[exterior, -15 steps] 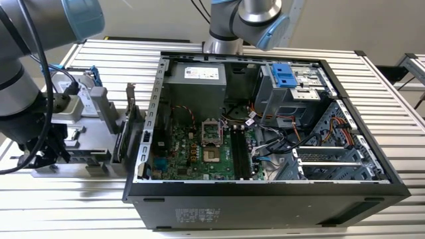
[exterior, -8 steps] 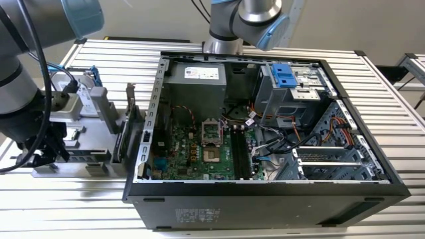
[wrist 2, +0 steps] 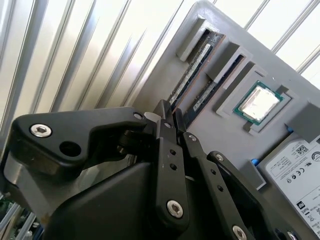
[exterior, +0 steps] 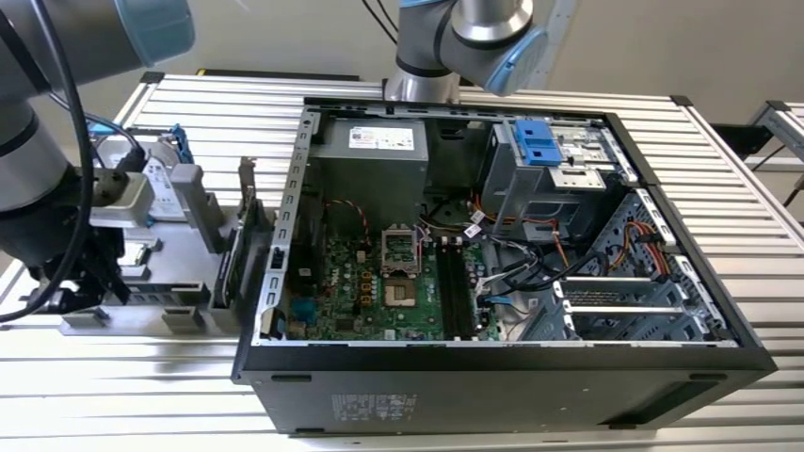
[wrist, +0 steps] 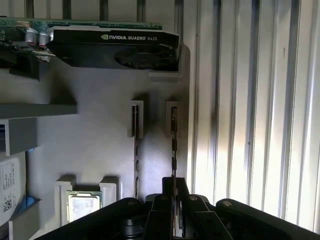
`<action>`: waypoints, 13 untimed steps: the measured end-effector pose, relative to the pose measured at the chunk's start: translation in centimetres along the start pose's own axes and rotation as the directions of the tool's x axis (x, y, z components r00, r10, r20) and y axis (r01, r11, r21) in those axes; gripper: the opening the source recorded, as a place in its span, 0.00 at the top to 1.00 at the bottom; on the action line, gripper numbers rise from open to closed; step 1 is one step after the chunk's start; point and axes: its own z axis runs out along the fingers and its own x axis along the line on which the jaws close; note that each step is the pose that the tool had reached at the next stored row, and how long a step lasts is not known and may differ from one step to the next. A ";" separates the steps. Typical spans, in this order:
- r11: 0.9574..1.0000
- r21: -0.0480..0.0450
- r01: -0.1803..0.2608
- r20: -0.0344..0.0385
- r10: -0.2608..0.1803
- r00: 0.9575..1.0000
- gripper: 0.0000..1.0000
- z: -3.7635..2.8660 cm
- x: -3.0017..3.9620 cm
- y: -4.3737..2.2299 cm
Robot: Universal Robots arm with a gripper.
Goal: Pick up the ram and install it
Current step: 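Pick up the ram and move it above insertion slot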
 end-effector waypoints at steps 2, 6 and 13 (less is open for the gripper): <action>1.000 0.000 0.000 0.000 0.000 1.000 1.00 -0.14 0.00 0.00; 1.000 0.000 -0.001 0.000 0.001 1.000 1.00 -0.41 0.00 0.00; 1.000 0.000 -0.001 0.000 0.001 1.000 1.00 -0.84 0.01 -0.01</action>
